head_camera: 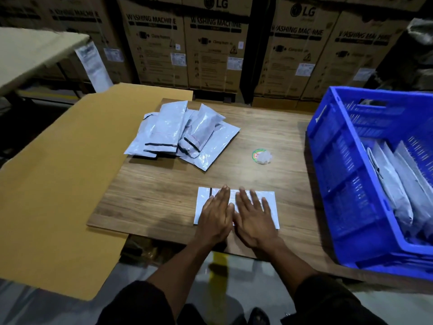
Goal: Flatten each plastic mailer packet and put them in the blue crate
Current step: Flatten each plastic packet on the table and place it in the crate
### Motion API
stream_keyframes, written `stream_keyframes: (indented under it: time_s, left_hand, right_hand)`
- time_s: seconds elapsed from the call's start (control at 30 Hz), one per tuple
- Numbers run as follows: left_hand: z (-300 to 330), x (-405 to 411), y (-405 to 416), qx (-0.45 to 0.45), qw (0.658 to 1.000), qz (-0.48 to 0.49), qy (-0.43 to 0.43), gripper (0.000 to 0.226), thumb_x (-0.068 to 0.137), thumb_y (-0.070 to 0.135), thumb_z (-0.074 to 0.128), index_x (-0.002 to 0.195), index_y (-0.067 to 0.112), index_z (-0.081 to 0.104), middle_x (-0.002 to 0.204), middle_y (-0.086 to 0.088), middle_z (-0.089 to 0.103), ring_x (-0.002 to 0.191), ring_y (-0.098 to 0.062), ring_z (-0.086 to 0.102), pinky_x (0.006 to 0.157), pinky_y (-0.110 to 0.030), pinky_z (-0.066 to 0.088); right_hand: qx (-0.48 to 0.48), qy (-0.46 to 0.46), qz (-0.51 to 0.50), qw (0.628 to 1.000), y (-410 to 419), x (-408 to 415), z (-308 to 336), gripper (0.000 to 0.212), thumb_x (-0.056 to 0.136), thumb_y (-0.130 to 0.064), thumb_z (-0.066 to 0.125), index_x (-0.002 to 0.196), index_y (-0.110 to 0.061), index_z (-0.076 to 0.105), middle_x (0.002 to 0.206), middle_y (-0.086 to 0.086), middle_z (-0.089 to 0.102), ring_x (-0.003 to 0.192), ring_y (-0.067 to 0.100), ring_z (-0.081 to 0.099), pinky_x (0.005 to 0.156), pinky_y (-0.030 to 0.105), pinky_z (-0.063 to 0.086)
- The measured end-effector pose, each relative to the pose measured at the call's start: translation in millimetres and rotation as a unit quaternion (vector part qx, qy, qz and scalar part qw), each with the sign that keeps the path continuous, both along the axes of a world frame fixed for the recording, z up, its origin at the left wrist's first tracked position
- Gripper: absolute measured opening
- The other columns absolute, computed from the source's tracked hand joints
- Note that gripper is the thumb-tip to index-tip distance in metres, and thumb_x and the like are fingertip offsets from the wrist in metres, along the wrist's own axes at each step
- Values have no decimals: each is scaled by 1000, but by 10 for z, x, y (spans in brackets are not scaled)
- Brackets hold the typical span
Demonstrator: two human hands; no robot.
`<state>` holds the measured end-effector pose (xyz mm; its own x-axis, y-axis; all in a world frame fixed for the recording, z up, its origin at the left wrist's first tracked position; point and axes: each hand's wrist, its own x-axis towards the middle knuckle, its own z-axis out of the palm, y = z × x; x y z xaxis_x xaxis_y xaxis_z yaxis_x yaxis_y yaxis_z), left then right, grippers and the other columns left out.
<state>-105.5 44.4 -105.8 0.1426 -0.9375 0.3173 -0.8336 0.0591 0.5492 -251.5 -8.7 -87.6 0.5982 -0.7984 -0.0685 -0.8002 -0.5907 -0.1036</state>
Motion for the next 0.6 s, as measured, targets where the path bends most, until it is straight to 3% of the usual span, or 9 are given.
stream_keyframes:
  time_s: [0.2, 0.33, 0.4, 0.47, 0.6]
  left_hand:
    - [-144, 88, -11, 10, 996, 13, -90, 56, 111, 37, 23, 141, 4, 57, 149, -10, 51, 140, -32, 47, 109, -49, 43]
    - [-126, 316, 107, 33, 988, 45, -142, 55, 110, 39, 18, 146, 17, 53, 156, 1, 44, 146, -31, 36, 114, -52, 35]
    - [-131, 372, 152, 42, 983, 53, -172, 52, 108, 40, 22, 150, 22, 47, 160, 4, 38, 150, -31, 29, 118, -50, 28]
    - [-126, 365, 166, 40, 981, 61, -179, 50, 106, 39, 29, 151, 23, 45, 161, 3, 36, 150, -32, 27, 119, -50, 26]
    - [-107, 348, 152, 31, 982, 52, -181, 47, 106, 36, 35, 148, 21, 50, 159, 0, 40, 147, -34, 34, 114, -55, 32]
  right_hand:
    - [3, 31, -85, 996, -136, -617, 51, 75, 93, -68, 3, 158, -30, -4, 165, -8, -16, 152, 17, -12, 121, 47, -1]
    - [34, 37, -92, 994, -182, -785, 122, 89, 84, -75, -12, 158, -26, -11, 163, -6, -24, 150, 12, -22, 121, 47, -7]
    - [54, 36, -93, 994, -178, -778, 171, 88, 87, -75, -5, 158, -23, -11, 164, -1, -23, 149, 14, -23, 121, 49, -9]
    - [21, 13, -72, 997, -112, -692, 218, 86, 94, -72, 14, 159, -17, 0, 166, 7, -13, 152, 23, -14, 120, 52, -8]
    - [-90, -18, 133, 987, 28, -465, 214, 64, 97, -60, 39, 145, -17, 45, 161, 10, 27, 151, 31, 18, 117, 58, 17]
